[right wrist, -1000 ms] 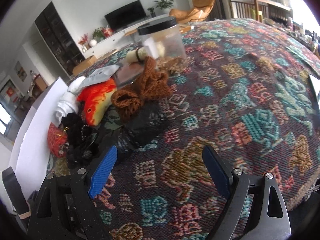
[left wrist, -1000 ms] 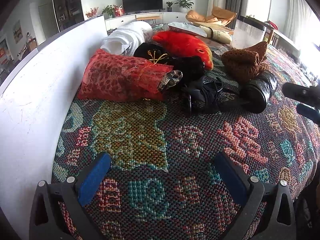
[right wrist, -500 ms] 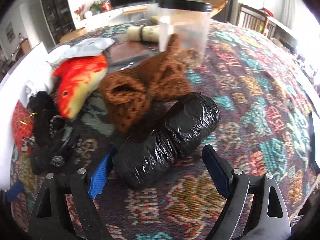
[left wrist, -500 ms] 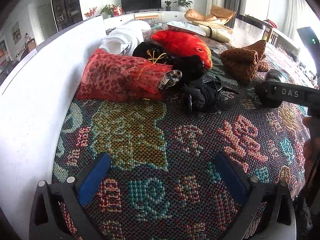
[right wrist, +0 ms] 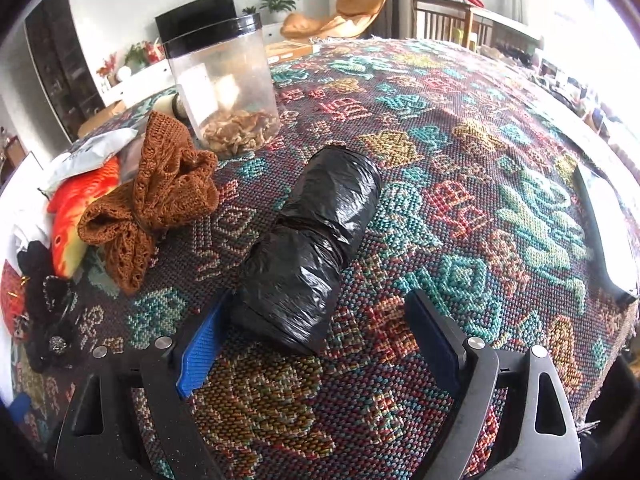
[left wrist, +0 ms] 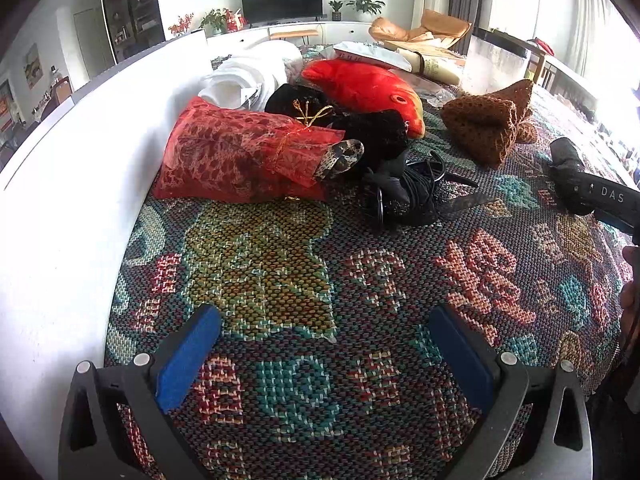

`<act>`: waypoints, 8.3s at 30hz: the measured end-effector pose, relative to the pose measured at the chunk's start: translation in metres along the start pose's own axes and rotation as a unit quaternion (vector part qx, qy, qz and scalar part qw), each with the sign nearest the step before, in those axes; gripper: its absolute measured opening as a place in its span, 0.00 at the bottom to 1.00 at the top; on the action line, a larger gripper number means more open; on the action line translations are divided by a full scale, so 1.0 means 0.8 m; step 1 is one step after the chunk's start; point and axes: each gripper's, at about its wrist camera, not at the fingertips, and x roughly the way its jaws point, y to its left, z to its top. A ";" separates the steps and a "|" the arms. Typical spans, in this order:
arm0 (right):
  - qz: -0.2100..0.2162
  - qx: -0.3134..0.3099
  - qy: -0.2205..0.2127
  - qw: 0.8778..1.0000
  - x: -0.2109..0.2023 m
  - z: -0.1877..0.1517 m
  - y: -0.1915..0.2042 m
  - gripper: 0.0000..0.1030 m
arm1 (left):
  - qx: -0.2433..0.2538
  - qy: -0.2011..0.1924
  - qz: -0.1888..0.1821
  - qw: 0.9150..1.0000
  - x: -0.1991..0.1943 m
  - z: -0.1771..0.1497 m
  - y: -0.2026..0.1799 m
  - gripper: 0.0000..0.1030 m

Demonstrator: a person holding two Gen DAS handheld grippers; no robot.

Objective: Organize soft objects

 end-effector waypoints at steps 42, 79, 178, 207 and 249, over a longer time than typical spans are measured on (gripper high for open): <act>0.089 0.043 0.083 0.992 0.027 0.052 -0.025 0.38 | 0.032 0.060 -0.189 0.980 -0.005 0.204 0.005 0.29; 0.417 -0.188 0.106 0.883 -0.172 -0.004 0.404 0.70 | -0.176 -0.089 0.077 0.977 -0.172 0.049 0.368 0.92; -0.062 0.020 -0.001 0.998 0.080 0.093 -0.009 0.95 | 0.058 -0.011 -0.019 0.998 0.057 0.080 -0.025 1.00; -0.062 0.020 -0.001 0.998 0.080 0.092 -0.008 0.95 | 0.057 -0.012 -0.019 0.998 0.056 0.080 -0.024 1.00; -0.062 0.020 -0.001 0.998 0.079 0.092 -0.008 0.95 | 0.052 -0.027 -0.044 0.997 0.040 0.076 -0.017 1.00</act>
